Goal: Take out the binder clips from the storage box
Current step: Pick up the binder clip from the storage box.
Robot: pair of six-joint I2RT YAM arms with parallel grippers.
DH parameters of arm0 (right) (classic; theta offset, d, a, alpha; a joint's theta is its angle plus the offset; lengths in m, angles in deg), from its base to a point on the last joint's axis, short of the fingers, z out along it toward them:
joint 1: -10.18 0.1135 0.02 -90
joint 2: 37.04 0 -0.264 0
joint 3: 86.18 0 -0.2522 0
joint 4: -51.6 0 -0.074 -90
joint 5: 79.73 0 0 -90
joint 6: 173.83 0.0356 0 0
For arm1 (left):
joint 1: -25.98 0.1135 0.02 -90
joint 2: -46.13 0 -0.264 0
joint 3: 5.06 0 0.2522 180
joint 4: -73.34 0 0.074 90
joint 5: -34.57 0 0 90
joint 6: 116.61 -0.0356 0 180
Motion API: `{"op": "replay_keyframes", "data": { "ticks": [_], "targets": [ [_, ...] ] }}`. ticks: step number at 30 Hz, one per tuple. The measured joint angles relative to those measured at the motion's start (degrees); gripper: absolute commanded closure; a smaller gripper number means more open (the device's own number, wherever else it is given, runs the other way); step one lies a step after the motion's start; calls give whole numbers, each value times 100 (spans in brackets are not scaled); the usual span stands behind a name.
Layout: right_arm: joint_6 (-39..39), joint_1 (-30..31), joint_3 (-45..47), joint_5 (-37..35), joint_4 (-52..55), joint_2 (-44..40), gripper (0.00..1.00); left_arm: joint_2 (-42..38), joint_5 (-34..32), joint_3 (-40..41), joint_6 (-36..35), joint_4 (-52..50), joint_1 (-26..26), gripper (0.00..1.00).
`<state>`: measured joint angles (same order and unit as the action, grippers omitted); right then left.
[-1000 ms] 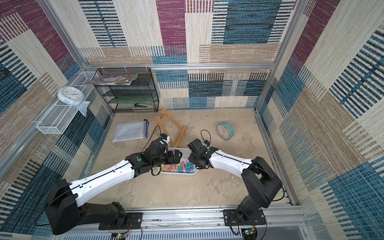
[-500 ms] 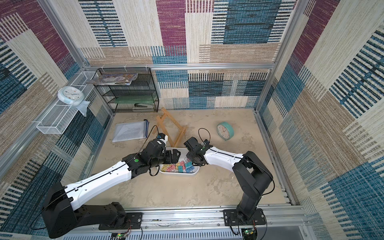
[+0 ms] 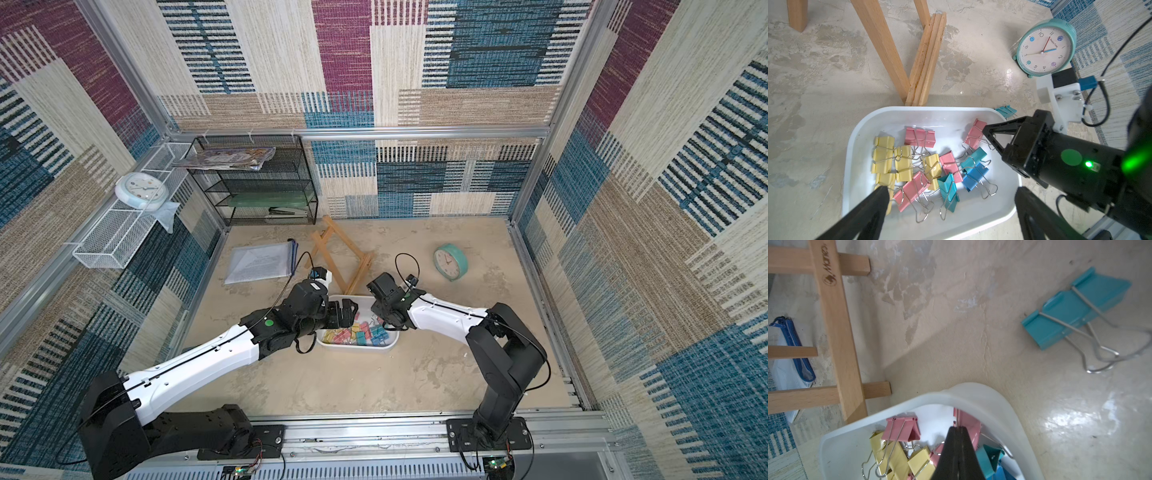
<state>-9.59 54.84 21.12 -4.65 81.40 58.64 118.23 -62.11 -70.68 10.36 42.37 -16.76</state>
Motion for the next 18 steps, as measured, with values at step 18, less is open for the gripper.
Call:
{"op": "replay_keyframes", "data": {
  "ticks": [18],
  "targets": [
    [-1685, 251, -61, -1126, -916, -138, 100, 42, -31, -26, 20, -4, 0, 1]
  ]
}}
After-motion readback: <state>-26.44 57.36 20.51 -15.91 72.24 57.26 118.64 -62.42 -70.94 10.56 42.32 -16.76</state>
